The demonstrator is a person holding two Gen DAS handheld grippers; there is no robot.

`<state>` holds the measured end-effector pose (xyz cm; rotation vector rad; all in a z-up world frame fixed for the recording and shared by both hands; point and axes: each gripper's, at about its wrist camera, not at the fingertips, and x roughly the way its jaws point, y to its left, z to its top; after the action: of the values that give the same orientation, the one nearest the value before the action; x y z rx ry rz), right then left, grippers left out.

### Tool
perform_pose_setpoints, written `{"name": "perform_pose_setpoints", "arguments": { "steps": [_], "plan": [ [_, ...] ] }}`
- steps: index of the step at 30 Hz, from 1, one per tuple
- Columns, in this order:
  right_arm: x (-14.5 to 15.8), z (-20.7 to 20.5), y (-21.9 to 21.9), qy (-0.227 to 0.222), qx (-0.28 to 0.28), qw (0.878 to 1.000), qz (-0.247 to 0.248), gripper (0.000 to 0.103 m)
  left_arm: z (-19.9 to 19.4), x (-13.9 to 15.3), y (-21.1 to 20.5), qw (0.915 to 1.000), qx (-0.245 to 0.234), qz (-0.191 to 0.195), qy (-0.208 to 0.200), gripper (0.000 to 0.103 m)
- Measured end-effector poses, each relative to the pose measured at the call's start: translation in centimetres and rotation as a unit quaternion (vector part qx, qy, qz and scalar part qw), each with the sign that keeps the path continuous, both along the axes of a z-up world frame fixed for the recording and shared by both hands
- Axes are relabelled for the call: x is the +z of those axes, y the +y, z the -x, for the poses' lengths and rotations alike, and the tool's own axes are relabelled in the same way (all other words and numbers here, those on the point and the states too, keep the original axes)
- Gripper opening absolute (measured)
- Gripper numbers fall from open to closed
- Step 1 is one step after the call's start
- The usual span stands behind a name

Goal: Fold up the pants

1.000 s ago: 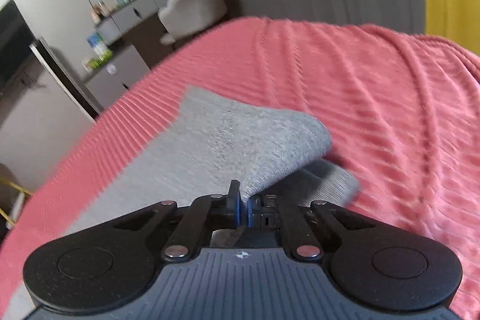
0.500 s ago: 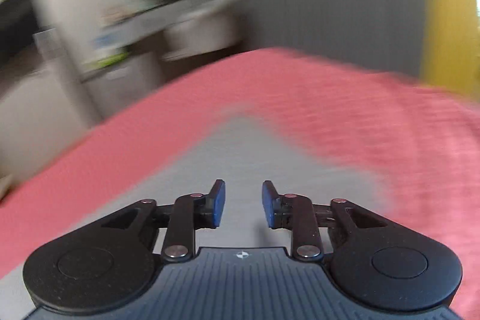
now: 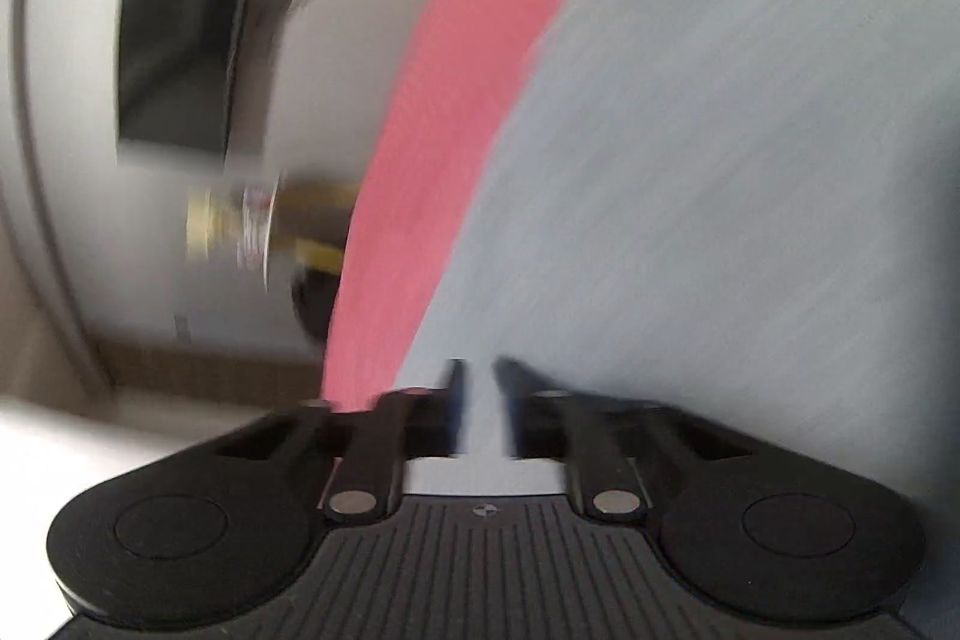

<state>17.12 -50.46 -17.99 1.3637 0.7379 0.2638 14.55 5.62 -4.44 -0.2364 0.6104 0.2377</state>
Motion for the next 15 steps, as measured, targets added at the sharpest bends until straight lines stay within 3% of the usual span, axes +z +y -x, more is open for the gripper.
{"name": "perform_pose_setpoints", "arguments": {
  "steps": [2, 4, 5, 7, 9, 11, 12, 13, 15],
  "plan": [
    [0.1, 1.3, -4.8, 0.003, -0.043, 0.999, 0.0, 0.0, -0.4, -0.1, 1.6, 0.9981, 0.06, -0.008, 0.009, 0.093],
    [1.4, 2.9, -8.1, 0.006, -0.066, 0.997, 0.049, 0.0, 0.0, 0.0, 3.6, 0.9953, 0.096, -0.01, 0.01, 0.093],
    [2.3, 4.2, -9.9, 0.019, -0.089, 0.992, 0.09, 0.0, 0.1, 0.1, 4.2, 0.9937, 0.11, -0.014, 0.009, 0.092],
    [3.1, 6.7, -13.2, 0.046, -0.134, 0.982, 0.122, 0.0, 0.5, 0.4, 5.1, 0.9901, 0.135, -0.035, 0.015, 0.088],
    [4.3, 10.2, -16.1, 0.104, -0.21, 0.958, 0.164, 0.0, 1.4, 0.9, 5.1, 0.985, 0.161, -0.057, 0.024, 0.087],
    [6.2, 14.1, -17.3, 0.131, -0.277, 0.925, 0.224, 0.001, 2.4, 1.8, 4.6, 0.9847, 0.167, -0.048, 0.018, 0.088],
    [7.0, 15.8, -17.7, 0.136, -0.293, 0.915, 0.242, 0.002, 3.0, 2.4, 4.3, 0.9868, 0.16, -0.026, 0.013, 0.089],
    [7.7, 17.1, -17.5, 0.136, -0.303, 0.91, 0.247, 0.006, 3.6, 2.9, 3.9, 0.9896, 0.143, 0.001, 0.006, 0.089],
    [8.0, 20.7, -17.4, 0.137, -0.32, 0.91, 0.225, 0.029, 4.6, 3.4, 2.1, 0.9948, 0.095, 0.037, 0.004, 0.092]
  ]
}}
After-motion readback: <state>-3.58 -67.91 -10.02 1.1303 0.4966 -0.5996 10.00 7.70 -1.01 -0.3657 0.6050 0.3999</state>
